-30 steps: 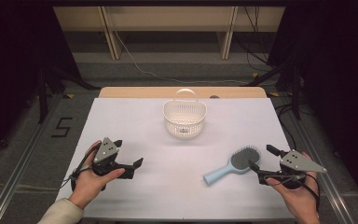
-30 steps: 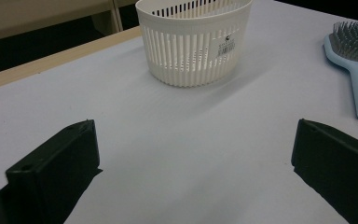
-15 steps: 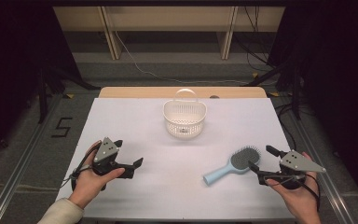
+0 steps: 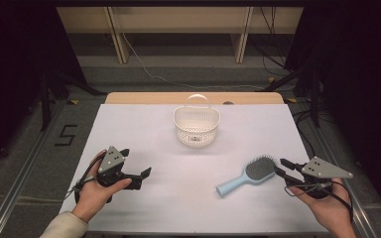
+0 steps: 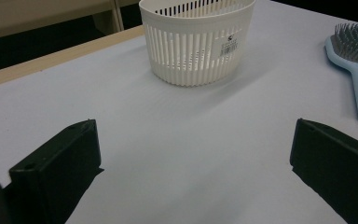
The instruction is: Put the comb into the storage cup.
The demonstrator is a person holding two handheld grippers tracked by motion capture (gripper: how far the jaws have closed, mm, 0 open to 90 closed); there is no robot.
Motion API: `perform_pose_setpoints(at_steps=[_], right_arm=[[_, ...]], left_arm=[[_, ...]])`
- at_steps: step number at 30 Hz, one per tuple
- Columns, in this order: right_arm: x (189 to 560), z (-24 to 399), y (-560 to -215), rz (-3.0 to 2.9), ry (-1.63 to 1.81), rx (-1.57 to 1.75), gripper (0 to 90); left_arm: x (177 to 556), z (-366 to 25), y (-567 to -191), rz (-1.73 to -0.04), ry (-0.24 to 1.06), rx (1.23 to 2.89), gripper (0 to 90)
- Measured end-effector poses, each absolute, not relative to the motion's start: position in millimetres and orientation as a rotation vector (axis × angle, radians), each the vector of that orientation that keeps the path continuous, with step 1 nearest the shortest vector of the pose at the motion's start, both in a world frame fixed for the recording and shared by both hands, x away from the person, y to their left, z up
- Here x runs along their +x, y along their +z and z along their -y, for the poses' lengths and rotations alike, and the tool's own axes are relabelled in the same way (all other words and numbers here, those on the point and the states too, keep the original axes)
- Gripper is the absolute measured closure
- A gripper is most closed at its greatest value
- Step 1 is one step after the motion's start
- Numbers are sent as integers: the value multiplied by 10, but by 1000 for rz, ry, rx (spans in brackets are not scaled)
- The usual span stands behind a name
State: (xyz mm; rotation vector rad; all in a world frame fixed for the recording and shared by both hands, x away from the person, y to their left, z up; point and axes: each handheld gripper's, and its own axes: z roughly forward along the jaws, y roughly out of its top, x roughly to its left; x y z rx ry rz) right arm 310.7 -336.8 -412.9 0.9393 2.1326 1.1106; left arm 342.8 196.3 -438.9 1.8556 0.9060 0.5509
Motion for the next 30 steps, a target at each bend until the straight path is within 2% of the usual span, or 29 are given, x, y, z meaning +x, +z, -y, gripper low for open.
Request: perform_pose_setpoints(at_steps=[1,2,8,17,30], right_arm=[[3105,3376,-4114,-2161,1054,970,871],[3106,3384,-4106,-2191,1010,999,900],[3261,3337,-4262,-2483,726,1227,900],[3698,3152,-4383,-2601,378,1562,900],[4064,3089,-4397,-2633,156,1605,900]], left_arm=[[3430,-1963,-4389,-908,550,1856,14],[3431,-1963,-4388,-910,550,1854,14],[3438,-1958,-4389,-911,550,1857,18],[3437,-1955,-4385,-913,548,1852,20],[3434,-1966,-4383,-914,549,1849,23]])
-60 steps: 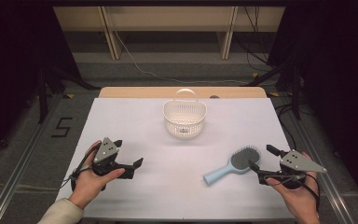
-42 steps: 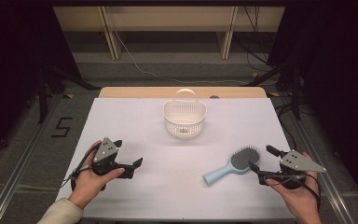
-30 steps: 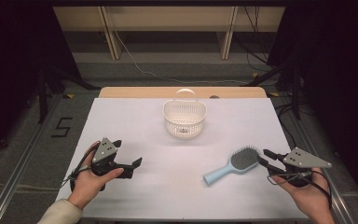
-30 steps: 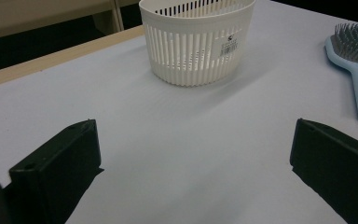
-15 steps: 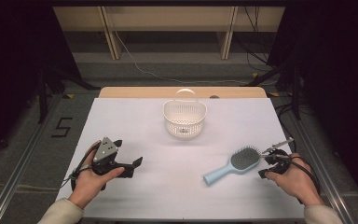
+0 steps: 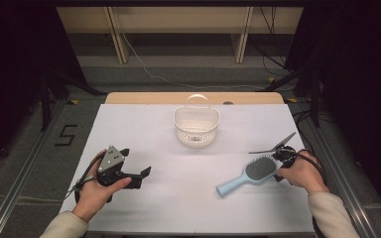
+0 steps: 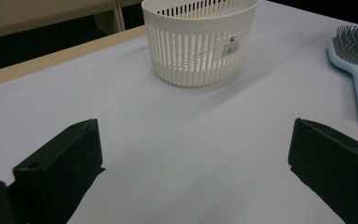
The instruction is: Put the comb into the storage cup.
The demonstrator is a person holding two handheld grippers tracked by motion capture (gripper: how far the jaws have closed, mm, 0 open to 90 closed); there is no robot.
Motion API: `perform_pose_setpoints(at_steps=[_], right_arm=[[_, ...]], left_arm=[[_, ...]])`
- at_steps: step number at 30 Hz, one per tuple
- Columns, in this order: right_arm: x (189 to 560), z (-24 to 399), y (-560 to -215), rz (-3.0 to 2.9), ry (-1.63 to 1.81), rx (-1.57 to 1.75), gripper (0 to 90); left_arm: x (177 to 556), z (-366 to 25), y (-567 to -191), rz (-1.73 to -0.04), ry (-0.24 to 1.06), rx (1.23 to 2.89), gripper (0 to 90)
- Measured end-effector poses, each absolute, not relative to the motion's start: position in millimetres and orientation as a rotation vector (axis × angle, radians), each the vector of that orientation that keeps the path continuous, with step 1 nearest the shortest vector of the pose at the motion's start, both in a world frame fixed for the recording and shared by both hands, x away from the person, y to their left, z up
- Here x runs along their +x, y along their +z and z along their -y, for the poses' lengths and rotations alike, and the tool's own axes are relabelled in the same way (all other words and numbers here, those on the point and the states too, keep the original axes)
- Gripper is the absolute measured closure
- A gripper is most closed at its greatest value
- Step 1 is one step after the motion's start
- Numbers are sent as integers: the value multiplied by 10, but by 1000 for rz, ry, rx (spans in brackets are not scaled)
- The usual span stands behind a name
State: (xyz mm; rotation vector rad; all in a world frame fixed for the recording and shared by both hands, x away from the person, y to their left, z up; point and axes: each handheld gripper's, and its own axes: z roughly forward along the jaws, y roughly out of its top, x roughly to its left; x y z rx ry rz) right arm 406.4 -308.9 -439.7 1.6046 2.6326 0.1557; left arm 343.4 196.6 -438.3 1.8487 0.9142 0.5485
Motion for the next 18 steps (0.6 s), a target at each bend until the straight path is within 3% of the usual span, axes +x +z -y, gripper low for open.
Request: perform_pose_setpoints(at_steps=[18], right_arm=[[4460,2915,-4410,-2669,-30,1413,900]], left_arm=[[3441,-1963,-4387,-917,541,1843,23]])
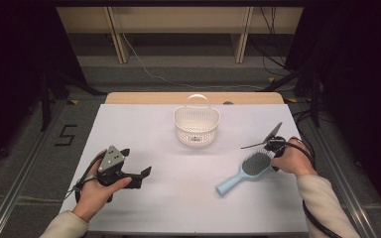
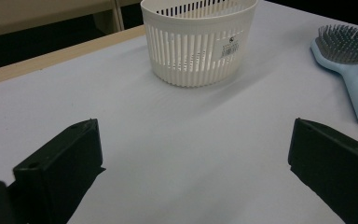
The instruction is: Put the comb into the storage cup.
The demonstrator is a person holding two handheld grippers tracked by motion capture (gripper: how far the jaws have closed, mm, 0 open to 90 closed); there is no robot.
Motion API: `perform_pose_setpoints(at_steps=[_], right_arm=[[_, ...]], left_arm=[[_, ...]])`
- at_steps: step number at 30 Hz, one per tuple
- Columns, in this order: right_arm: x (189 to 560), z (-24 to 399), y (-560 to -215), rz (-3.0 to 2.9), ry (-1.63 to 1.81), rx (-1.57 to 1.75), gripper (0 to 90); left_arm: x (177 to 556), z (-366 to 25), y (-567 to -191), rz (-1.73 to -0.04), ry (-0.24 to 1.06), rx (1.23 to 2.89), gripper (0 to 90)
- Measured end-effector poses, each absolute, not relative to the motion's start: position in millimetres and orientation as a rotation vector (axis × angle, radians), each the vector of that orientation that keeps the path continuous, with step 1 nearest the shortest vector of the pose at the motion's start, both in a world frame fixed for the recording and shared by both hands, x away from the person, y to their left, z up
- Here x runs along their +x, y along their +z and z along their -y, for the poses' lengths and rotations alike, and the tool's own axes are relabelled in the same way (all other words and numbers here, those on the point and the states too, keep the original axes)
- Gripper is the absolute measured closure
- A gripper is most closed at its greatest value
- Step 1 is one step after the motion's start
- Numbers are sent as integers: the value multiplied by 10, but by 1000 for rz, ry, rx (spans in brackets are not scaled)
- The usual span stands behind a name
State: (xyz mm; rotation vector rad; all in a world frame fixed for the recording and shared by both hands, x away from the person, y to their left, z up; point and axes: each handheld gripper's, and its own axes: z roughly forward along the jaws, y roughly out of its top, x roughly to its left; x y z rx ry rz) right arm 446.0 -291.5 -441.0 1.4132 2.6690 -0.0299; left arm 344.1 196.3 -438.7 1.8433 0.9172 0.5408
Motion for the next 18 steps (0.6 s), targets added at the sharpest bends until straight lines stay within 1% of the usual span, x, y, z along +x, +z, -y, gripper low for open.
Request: perform_pose_setpoints(at_steps=[9,18], right_arm=[[4688,2575,-4413,-2630,-38,1162,900],[4803,2191,-4465,-2583,-4,929,900]], left_arm=[[3440,-1965,-4387,-914,538,1843,25],[3441,-1972,-4384,-910,537,1843,26]])
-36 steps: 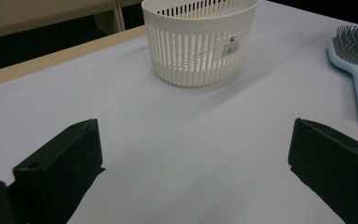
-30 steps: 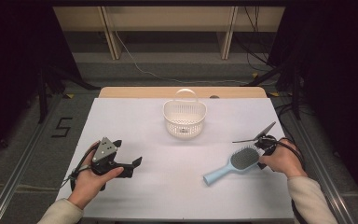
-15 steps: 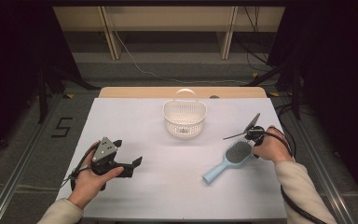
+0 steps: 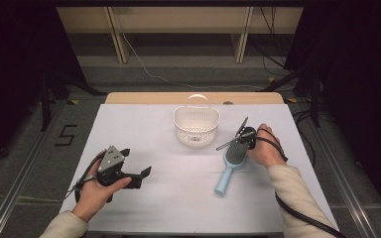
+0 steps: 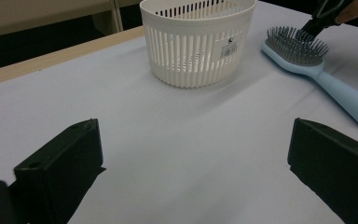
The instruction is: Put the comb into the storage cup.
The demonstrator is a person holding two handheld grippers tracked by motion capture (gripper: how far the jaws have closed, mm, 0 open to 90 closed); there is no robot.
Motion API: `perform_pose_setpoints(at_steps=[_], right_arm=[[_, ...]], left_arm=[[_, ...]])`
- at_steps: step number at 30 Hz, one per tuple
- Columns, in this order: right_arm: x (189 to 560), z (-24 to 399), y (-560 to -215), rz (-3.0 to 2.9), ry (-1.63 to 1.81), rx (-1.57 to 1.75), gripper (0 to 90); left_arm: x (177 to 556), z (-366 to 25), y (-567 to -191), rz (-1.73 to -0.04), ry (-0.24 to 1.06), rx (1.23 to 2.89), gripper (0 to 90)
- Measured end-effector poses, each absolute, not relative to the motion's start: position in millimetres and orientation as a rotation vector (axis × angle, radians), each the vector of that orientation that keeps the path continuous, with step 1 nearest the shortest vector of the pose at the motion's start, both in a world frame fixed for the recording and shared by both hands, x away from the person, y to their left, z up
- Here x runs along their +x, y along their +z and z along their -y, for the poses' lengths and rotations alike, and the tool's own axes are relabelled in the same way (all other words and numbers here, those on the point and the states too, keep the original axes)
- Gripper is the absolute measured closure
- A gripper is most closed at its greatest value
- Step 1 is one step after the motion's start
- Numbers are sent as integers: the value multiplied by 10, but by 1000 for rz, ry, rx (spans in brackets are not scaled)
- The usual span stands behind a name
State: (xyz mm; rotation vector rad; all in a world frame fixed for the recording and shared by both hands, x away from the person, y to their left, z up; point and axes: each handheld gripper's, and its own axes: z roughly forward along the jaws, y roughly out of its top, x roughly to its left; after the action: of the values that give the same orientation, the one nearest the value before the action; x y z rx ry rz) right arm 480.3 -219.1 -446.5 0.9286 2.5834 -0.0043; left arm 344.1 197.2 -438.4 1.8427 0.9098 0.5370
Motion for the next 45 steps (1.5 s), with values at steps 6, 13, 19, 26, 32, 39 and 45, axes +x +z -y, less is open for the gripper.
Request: perform_pose_setpoints(at_steps=[6,13,19,26,32,39,45], right_arm=[[4815,2068,-4423,-2559,87,913,900],[4821,2080,-4471,-2573,128,958,900],[4829,2053,-4464,-2599,202,957,900],[4834,1971,-4474,-2609,258,940,900],[4826,1926,-4476,-2620,275,937,900],[4780,2091,-4401,-2598,310,1288,775],[4598,2266,-4229,-2575,409,1468,556]], left_arm=[[3443,-1972,-4385,-910,535,1842,27],[3442,-1966,-4389,-911,533,1842,28],[3447,-1956,-4391,-910,530,1843,28],[3449,-1962,-4391,-910,529,1841,29],[3448,-1960,-4391,-910,529,1841,29],[3441,-1971,-4387,-914,529,1841,30],[3435,-1965,-4379,-918,528,1842,39]])
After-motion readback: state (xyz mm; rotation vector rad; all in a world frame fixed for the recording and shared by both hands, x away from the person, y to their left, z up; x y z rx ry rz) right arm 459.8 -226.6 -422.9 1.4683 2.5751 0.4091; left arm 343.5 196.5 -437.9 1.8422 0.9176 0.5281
